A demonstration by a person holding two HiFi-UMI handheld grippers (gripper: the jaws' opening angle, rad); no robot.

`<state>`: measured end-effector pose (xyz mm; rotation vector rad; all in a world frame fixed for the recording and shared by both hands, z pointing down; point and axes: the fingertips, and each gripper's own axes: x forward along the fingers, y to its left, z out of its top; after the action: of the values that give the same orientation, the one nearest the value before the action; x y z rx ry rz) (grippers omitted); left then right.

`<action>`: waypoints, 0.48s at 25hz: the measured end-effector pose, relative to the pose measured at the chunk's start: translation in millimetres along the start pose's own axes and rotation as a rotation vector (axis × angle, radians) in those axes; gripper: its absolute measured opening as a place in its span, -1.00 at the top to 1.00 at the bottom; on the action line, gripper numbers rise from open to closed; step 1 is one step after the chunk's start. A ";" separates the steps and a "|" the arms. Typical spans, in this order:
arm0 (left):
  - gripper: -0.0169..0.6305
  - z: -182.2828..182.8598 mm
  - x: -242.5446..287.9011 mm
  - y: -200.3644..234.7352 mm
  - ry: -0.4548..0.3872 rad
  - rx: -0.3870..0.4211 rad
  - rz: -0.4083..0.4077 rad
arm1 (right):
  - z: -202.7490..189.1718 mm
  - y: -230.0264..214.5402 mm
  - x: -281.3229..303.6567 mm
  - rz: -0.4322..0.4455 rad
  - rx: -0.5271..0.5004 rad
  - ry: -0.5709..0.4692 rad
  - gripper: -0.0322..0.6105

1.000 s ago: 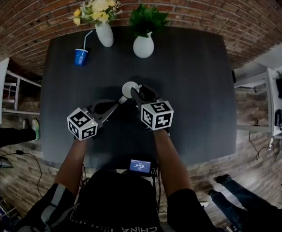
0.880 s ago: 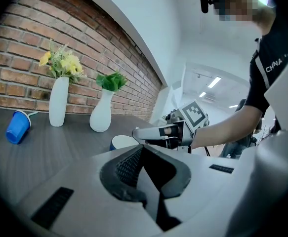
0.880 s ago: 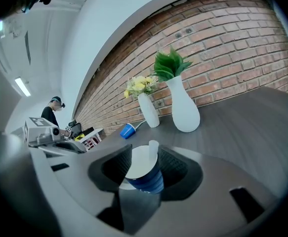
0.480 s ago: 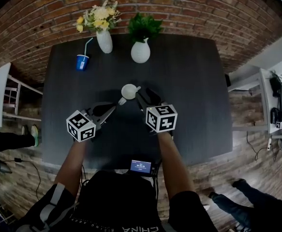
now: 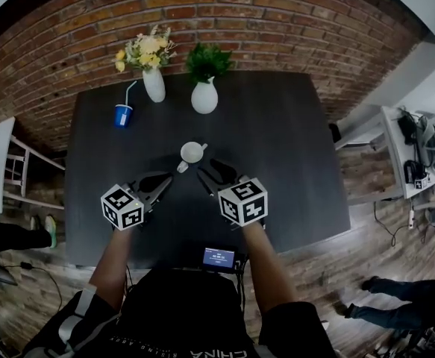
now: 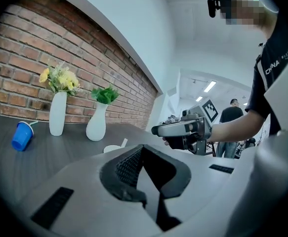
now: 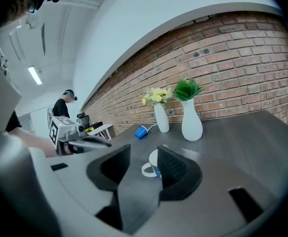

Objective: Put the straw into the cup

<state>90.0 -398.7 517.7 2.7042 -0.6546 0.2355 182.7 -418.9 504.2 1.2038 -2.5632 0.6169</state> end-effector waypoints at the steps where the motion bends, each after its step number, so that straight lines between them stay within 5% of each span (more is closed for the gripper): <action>1: 0.94 -1.6 -1.1 -3.0 -0.002 -0.004 -0.001 | -0.4 3.3 -3.7 -0.011 -0.003 -0.008 0.36; 3: 0.94 -4.2 -3.1 -10.1 -0.008 -0.014 -0.001 | 0.2 4.5 -13.7 -0.048 -0.006 -0.033 0.75; 5: 0.94 -4.7 -4.8 -16.6 -0.017 -0.017 0.003 | 0.9 4.1 -22.8 -0.062 -0.006 -0.046 0.84; 12: 0.94 -18.4 -9.9 -47.1 -0.057 -0.043 0.050 | -22.4 6.6 -45.0 -0.028 -0.051 0.019 0.88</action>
<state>102.0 -348.6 518.6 2.6644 -0.7359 0.1562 206.8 -374.4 504.7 1.2087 -2.5263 0.5511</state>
